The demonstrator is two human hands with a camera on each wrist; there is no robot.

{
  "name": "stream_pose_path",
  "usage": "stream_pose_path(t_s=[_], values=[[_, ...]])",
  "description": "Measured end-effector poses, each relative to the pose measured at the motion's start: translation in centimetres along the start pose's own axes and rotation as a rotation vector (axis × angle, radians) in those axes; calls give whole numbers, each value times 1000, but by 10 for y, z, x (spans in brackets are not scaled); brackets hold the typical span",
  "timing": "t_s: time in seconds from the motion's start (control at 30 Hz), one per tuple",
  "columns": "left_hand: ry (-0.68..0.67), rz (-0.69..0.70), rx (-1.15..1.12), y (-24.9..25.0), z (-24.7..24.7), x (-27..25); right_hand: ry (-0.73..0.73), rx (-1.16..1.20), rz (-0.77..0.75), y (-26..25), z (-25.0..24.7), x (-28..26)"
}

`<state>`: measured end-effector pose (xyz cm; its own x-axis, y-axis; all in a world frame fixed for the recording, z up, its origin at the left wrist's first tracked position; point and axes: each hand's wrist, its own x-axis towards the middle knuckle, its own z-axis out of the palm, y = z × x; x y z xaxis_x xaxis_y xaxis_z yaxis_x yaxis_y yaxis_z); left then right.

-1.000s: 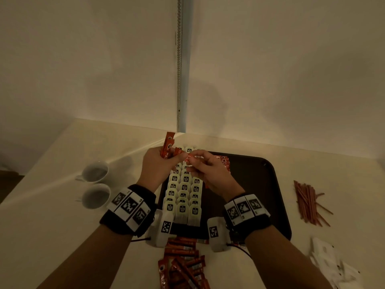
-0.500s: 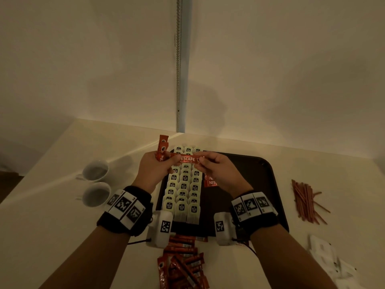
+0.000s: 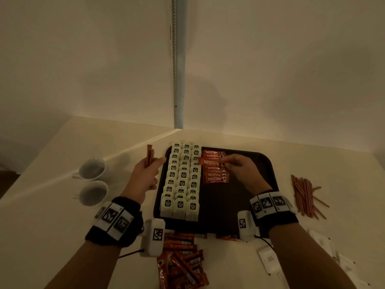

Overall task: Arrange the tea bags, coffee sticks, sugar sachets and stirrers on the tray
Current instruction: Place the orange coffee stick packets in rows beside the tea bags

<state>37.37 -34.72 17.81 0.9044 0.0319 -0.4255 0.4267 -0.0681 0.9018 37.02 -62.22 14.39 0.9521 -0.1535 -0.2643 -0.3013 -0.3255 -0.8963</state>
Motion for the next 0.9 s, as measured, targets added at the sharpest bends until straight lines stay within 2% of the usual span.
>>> stream_pose_path(t_s=[0.1, 0.2, 0.27, 0.4, 0.7, 0.9], values=[[-8, -101, -103, -12, -9, 1, 41, -254, 61, 36, -6, 5], [-17, -130, -123, -22, -15, 0, 9, -367, 145, 62, -2, 6], [-15, -131, -125, -27, -17, 0, 4, -373, 193, 73, 3, 6], [9, -130, -99, -29, -19, 1, 84, -326, 207, 83, 13, 12], [-19, -129, -82, -28, -19, 5, 188, -269, 239, 80, 25, 23], [-37, -125, -72, -28, -17, 6, 199, -261, 241, 77, 26, 22]])
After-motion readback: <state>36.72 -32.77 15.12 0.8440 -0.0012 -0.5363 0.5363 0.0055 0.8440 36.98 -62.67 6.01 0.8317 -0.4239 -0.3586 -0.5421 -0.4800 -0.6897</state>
